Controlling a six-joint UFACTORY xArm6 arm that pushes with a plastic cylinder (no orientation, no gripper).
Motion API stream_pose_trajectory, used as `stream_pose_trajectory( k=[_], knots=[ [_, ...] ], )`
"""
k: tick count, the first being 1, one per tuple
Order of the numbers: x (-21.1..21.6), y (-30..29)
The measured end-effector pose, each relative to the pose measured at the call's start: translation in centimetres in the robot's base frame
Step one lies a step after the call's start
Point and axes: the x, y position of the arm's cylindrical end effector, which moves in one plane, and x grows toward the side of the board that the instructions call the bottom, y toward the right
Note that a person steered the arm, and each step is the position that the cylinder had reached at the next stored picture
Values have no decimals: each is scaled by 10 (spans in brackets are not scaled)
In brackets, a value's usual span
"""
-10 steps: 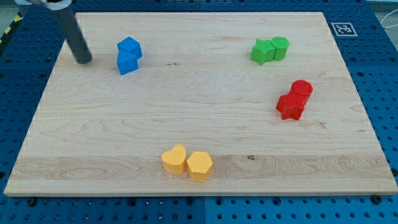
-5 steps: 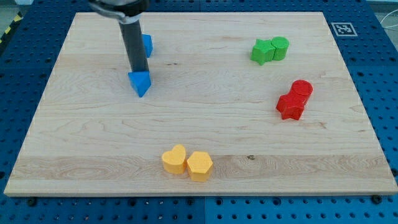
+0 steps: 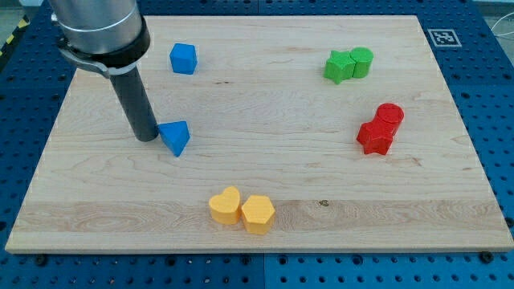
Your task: Push blue triangle towards yellow hexagon and yellow heart
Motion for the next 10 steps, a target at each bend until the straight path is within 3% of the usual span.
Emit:
stream_pose_trajectory(
  k=[4,8,10],
  knots=[
    [37,102],
    [5,177],
    [53,170]
  ],
)
